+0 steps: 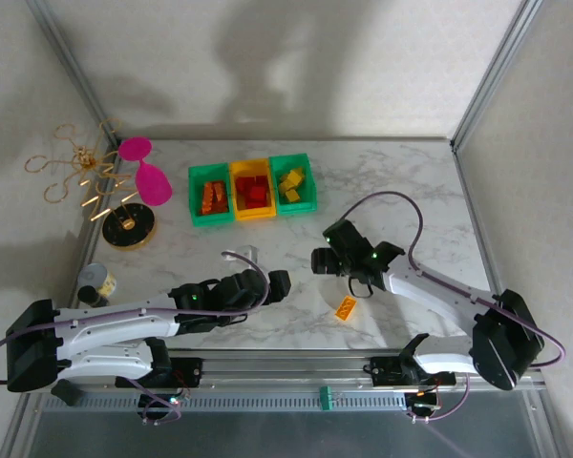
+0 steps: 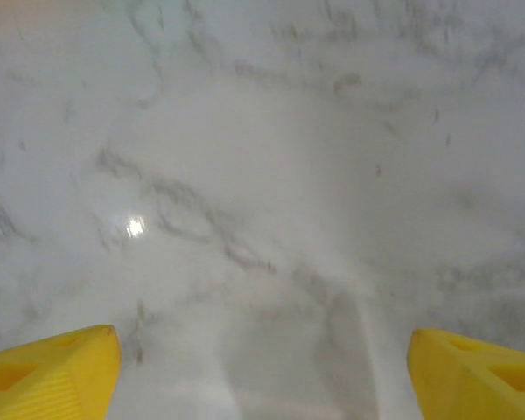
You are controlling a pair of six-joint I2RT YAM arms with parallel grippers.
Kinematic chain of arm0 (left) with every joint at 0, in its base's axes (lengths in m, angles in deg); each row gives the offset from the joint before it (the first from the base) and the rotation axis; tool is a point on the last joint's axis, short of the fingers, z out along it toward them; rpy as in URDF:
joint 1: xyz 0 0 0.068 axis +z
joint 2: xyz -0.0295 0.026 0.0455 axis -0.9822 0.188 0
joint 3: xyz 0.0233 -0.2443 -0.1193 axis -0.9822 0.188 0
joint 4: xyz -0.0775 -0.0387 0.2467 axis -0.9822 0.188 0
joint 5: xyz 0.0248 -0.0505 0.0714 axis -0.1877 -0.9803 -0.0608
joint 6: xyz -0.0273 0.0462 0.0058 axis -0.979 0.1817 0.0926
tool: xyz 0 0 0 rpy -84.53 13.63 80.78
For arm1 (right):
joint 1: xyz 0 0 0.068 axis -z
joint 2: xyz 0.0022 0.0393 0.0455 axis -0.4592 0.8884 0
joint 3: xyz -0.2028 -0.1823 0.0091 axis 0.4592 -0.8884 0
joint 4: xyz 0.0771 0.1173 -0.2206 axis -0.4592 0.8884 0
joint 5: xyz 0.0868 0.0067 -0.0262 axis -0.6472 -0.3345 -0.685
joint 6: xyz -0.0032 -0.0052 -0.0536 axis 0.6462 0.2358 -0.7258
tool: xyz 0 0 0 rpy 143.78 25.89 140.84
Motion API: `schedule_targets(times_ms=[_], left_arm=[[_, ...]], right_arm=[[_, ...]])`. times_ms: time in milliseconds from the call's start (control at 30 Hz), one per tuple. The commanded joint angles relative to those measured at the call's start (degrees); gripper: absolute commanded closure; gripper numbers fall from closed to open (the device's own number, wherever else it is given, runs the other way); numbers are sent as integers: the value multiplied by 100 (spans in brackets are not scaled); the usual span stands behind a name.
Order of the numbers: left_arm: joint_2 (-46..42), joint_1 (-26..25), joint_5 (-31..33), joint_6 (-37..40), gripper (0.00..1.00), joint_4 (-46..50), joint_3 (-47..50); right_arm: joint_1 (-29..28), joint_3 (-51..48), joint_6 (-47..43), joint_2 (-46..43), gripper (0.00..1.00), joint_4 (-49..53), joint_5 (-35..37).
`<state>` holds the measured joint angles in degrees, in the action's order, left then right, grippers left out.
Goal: Sort the legos into containers by color
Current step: Pick up the lego from the bottom-center of the table.
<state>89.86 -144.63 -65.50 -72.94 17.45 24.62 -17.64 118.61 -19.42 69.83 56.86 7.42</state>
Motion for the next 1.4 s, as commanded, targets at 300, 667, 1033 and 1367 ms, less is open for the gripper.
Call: schedule_targets(times_ms=[300,667,1033,1367], left_arm=[[-68,-692,537,-516,0,-486,313],[2,-773,745,-575,0,-237,142],[-112,-772,833,-630,0,-104,146],[-191,-768,947,-639,0,-28,111]], right_arm=[[-731,-1328,2471,-1000,10,709,222],[-1066,-1509,2729,-497,16,77,23],[-1161,-1289,2436,70,41,-33,245],[-1175,-1253,2277,176,62,56,282]])
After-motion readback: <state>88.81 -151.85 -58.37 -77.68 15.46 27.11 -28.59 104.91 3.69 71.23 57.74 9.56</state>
